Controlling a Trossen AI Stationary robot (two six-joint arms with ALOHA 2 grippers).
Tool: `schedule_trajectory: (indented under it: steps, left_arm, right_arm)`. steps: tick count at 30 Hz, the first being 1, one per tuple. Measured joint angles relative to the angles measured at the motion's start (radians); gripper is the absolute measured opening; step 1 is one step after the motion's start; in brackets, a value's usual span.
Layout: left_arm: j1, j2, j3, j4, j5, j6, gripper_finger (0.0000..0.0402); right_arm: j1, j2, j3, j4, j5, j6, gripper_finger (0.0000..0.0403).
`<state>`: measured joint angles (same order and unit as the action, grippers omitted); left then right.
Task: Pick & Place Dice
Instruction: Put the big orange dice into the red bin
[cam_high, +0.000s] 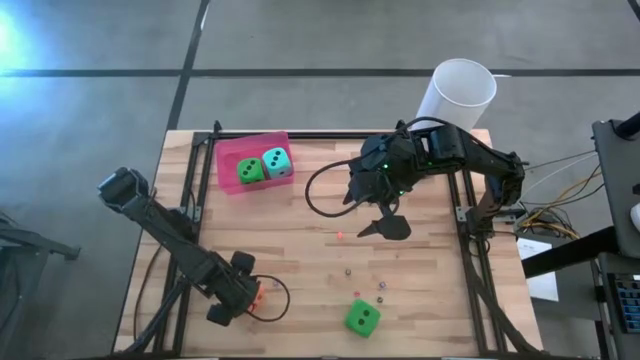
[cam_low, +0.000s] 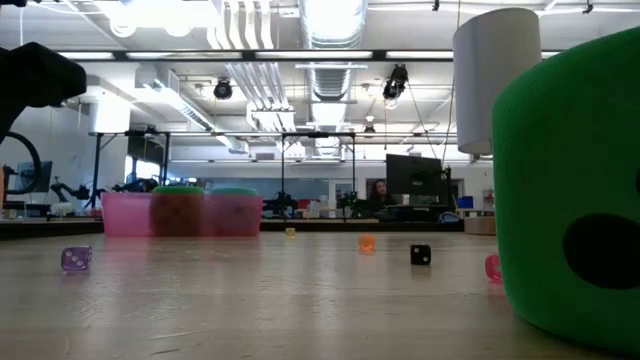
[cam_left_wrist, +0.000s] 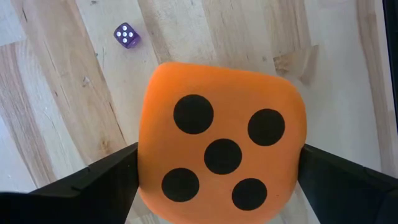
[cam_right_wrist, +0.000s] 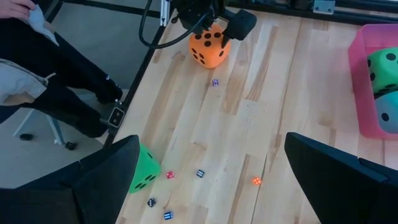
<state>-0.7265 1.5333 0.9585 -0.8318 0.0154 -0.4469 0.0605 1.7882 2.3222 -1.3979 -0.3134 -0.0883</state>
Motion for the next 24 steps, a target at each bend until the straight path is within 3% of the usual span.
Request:
schedule_trajectory:
  steps: [24]
  left_arm:
    - [0.006, 0.000, 0.000, 0.001, 0.011, -0.061, 0.0379]
  right_arm:
    - [0.000, 0.000, 0.000, 0.000, 0.000, 0.001, 0.0400]
